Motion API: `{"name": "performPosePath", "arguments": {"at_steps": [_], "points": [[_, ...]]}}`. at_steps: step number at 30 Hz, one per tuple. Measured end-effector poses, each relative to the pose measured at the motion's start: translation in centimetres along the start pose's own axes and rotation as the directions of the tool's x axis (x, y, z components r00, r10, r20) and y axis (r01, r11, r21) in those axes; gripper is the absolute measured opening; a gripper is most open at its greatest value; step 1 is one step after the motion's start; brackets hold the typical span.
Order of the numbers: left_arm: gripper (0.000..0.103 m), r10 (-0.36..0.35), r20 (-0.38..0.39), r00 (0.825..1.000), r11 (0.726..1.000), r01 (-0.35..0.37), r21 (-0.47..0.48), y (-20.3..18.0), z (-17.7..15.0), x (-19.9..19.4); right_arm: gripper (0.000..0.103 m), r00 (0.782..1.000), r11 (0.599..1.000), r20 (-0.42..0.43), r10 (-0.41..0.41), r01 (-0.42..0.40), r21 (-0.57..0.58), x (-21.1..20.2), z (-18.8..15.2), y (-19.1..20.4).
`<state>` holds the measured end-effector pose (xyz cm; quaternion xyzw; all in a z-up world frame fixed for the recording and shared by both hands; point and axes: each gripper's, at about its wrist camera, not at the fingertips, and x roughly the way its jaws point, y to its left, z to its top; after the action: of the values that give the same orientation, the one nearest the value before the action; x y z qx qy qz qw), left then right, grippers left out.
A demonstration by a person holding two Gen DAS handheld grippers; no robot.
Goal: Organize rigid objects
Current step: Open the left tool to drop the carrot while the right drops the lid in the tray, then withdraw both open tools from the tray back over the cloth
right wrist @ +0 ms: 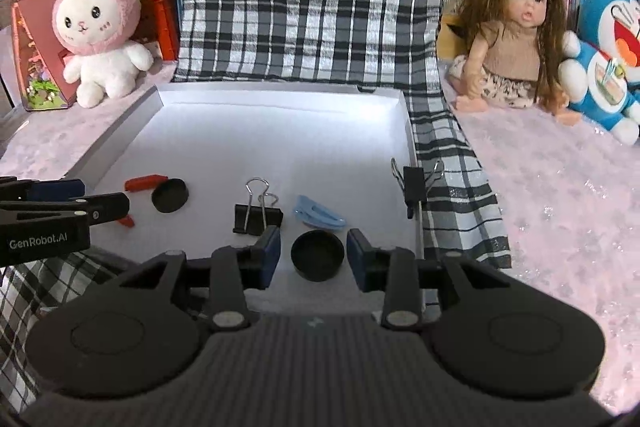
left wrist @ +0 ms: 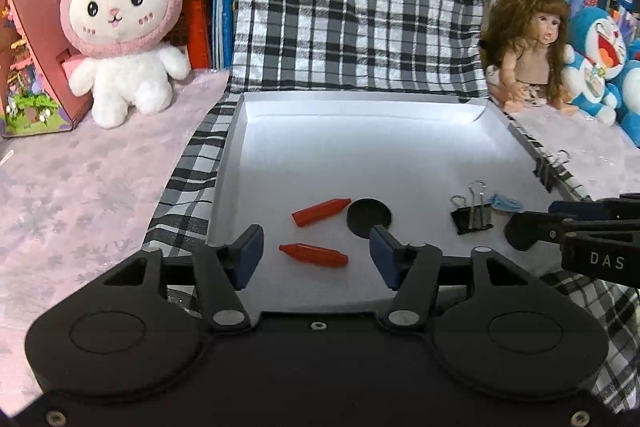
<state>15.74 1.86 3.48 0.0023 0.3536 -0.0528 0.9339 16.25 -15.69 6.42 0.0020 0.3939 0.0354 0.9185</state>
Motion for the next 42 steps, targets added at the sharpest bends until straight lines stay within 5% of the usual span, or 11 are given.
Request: {"name": "performPosePath", "arguments": {"at_steps": [10,25,42], "points": [[0.071,-0.044,0.080,0.996,0.999,0.042,0.029,-0.5,-1.7,-3.9,0.062,0.997,0.998,0.075,0.016,-0.012,-0.058,-3.2,-1.6,1.0],[0.073,-0.043,0.141,0.989,0.999,0.042,0.014,0.1,-7.5,-6.2,0.076,0.991,0.997,0.131,0.034,-0.024,-0.077,-5.2,-6.0,1.5],[0.070,0.051,0.142,0.989,0.995,-0.038,-0.088,2.8,-12.3,-8.1,0.079,0.980,0.987,0.180,-0.085,0.107,-0.117,-6.9,-10.2,0.1]]}}
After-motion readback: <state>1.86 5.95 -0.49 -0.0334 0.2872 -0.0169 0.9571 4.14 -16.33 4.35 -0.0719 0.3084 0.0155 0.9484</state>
